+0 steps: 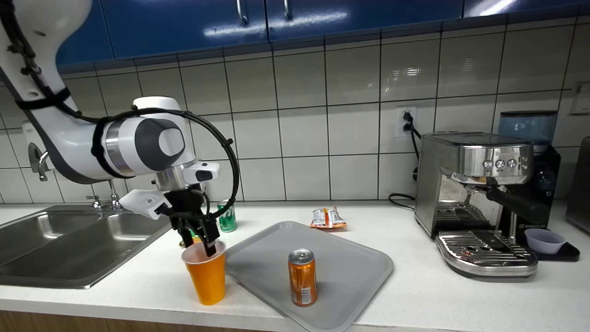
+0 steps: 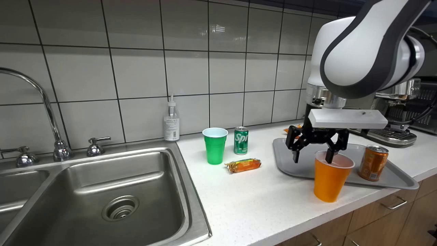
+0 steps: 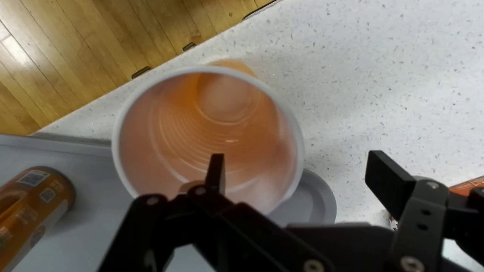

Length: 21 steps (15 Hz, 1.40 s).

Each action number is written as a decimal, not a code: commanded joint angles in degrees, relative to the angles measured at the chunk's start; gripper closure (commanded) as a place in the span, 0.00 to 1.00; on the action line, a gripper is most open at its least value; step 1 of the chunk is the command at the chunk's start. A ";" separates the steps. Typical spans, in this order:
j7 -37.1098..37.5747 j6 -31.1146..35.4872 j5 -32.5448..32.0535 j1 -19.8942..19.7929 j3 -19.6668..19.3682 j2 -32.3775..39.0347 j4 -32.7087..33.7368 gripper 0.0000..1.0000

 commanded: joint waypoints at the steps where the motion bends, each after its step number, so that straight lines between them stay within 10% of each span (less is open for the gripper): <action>1: -4.31 -1.23 2.43 -0.66 0.50 1.12 2.30 0.34; 9: -4.03 -1.79 0.73 -0.29 -0.03 -0.54 2.76 0.97; 21: -0.53 -2.18 -4.04 -0.49 0.91 -5.95 1.38 0.99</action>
